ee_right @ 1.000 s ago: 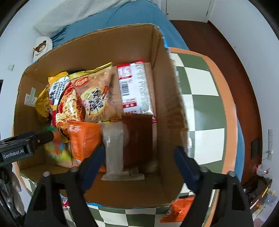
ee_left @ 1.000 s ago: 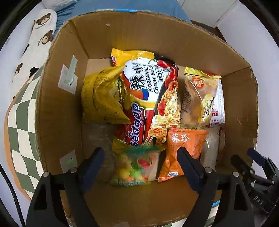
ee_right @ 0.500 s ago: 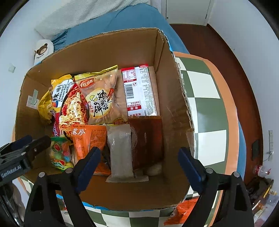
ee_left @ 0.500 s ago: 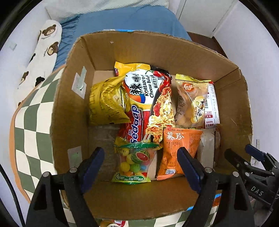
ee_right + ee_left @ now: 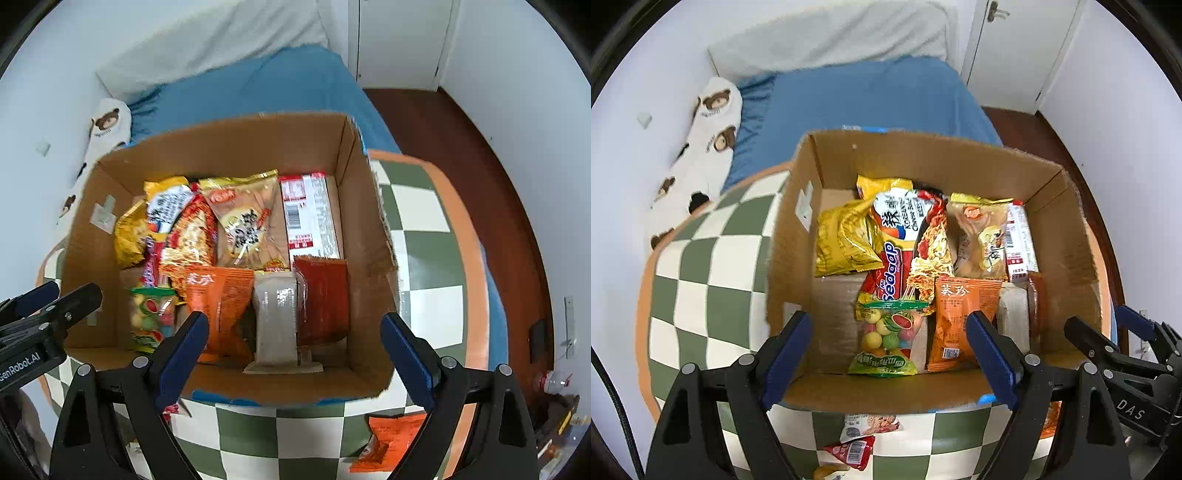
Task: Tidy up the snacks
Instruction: 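Carry both packets into the box and open both tools, then grasp the white oat-cookie bag with the left tool while the right tool grasps the orange packet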
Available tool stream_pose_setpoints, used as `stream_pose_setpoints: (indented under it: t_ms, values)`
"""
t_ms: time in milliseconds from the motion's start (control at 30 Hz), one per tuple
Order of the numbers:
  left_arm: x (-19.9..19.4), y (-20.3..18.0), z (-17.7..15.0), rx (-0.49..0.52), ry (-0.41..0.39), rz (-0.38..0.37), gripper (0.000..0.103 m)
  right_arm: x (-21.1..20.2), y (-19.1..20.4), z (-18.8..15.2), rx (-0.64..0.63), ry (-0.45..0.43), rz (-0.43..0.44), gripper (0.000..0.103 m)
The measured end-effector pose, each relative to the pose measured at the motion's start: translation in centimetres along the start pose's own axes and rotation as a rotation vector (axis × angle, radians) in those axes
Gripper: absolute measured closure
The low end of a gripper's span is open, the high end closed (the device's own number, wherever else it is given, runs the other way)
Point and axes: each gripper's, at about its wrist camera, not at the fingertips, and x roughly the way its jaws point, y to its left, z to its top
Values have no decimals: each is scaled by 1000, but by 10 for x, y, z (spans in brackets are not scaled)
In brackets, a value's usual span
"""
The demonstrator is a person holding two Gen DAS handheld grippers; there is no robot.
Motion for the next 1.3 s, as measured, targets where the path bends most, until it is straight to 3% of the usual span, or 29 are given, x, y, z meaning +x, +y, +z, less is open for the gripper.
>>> stream_pose_setpoints:
  t_ms: [600, 733, 833, 933, 1167, 1300]
  values:
    - [-112, -7, -63, -6, -226, -19, 18, -117, 13, -57, -34, -258, 19, 5]
    - [-119, -9, -76, -24, -235, -19, 18, -133, 6, -72, -1, -264, 61, 4]
    - [-109, -11, -89, -38, -212, -8, 18, -131, -11, -88, 44, -238, 65, 4]
    - [-77, -15, -106, -54, -126, 2, 18, -108, -43, -104, 116, -165, 52, 4]
    - [7, -17, -146, -84, 66, 49, 18, -11, -132, -151, 339, 80, 12, 4]
    - [37, -8, -168, -101, 140, 87, 18, 39, -149, -168, 361, 169, 3, 4]
